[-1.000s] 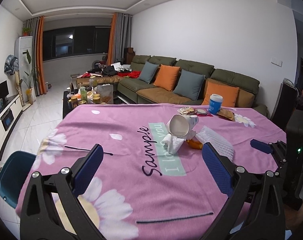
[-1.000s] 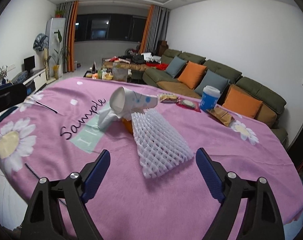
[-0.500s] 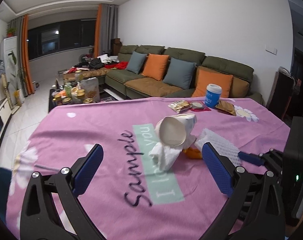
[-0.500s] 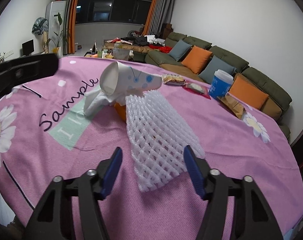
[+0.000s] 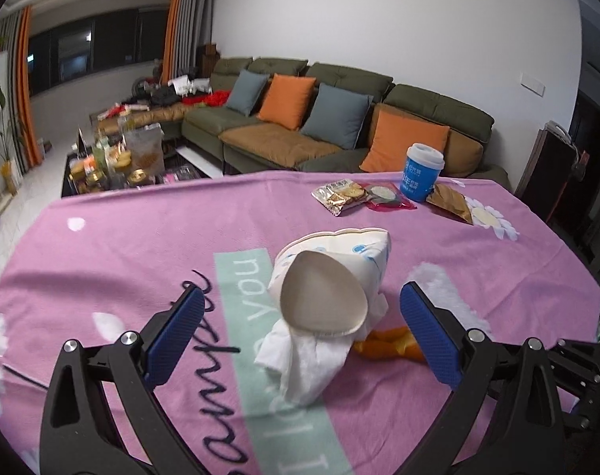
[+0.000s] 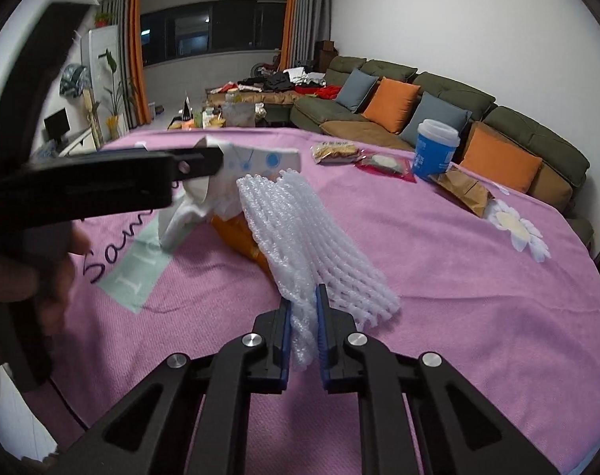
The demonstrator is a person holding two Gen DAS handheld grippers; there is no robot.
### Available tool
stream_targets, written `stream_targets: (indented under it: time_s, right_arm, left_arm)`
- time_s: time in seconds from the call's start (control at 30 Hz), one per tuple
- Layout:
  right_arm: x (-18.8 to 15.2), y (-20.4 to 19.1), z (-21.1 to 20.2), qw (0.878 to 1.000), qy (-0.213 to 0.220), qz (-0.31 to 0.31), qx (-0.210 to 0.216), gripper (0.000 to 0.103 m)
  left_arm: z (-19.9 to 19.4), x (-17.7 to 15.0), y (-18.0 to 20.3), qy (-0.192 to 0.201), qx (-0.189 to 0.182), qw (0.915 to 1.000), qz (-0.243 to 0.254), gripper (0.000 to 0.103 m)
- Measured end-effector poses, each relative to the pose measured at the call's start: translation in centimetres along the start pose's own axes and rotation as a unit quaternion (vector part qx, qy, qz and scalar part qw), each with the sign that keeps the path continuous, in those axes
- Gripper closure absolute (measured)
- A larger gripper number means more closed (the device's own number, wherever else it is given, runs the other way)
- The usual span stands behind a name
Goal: Collect trash
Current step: 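Grasp the white paper cup with the left tool while the right tool grasps the white foam net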
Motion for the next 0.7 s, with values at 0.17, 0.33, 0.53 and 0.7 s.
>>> stream_targets:
  time_s: [0.17,0.33,0.53,0.7]
  right_arm:
    - [0.3,1.3,-0.6,1.0,0.013,0.019,-0.001,0.094]
    - [0.4,1.9,-0.6,1.0,0.015,0.024,-0.003,0.094]
    - [0.4,2.0,-0.5,1.0,0.016,0.025,-0.003,0.094]
    - [0.4,2.0,-0.7,1.0,0.02,0.023,-0.006,0.094]
  left_arm:
    - [2.3,0.6,-0.1,-0.022,-0.029,0.9989,-0.028,0.006]
    - [4.1,0.8,-0.2,-0.04,-0.053,0.9962,-0.056,0.008]
    - [5.1,0.8,-0.1,-0.051,-0.053,0.9955,-0.06,0.026]
    - [5.0,0.8,-0.2,-0.046,-0.055,0.9952,-0.067,0.029]
Point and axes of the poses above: each gripper's, at about its wrist camera, not at the fingertips, and z roughly the way its jaws point, y to its right, x to its top, the point moved 2 cm from there along z, roughly the way its jaws point, and after that the axes turned 6 degrees about -z, right-handed, at the moved point
